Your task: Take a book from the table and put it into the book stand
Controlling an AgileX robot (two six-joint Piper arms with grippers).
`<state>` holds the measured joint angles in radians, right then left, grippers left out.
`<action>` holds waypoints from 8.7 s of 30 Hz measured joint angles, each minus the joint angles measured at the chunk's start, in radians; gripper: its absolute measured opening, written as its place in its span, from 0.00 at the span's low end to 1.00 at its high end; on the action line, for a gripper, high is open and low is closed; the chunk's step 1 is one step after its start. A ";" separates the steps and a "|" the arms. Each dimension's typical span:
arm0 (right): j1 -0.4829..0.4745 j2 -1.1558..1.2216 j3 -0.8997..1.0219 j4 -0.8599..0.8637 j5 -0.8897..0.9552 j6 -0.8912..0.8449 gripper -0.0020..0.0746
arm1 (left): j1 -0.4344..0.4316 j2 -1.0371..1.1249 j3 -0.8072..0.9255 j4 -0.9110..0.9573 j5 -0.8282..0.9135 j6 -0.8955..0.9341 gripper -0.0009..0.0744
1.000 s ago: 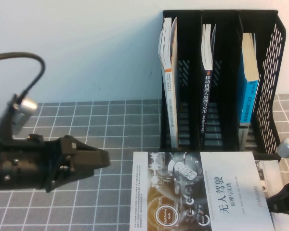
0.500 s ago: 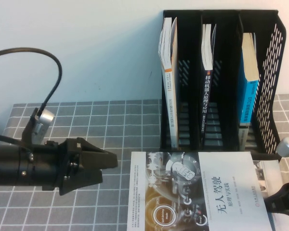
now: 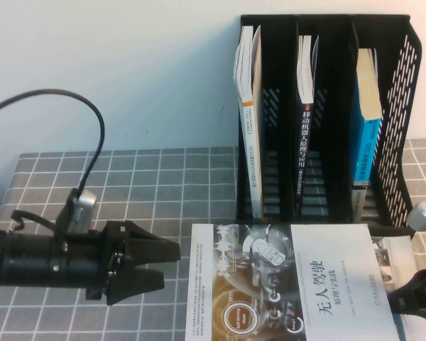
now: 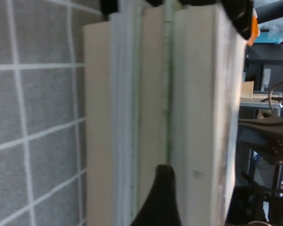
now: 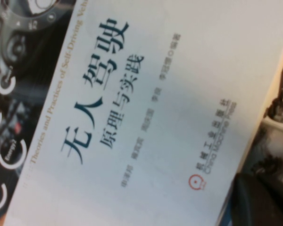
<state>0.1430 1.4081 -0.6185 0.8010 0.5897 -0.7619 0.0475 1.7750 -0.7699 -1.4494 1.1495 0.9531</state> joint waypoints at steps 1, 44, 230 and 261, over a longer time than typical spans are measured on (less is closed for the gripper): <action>0.000 0.000 0.000 0.000 0.000 0.000 0.02 | 0.000 0.016 -0.002 -0.005 0.000 0.007 0.79; 0.099 0.012 0.008 0.172 -0.059 -0.042 0.02 | -0.031 0.102 -0.007 -0.064 -0.002 0.089 0.71; -0.078 -0.562 -0.258 -0.784 0.193 0.666 0.02 | -0.882 0.462 -1.944 1.921 -0.236 -1.637 0.34; -0.078 -0.165 -0.116 0.173 0.247 -0.362 0.02 | -1.040 0.077 -1.844 1.939 0.113 -1.211 0.01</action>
<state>0.0649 1.2428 -0.7346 0.9745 0.8366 -1.1235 -0.9929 1.8521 -2.6140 0.4900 1.2621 -0.2576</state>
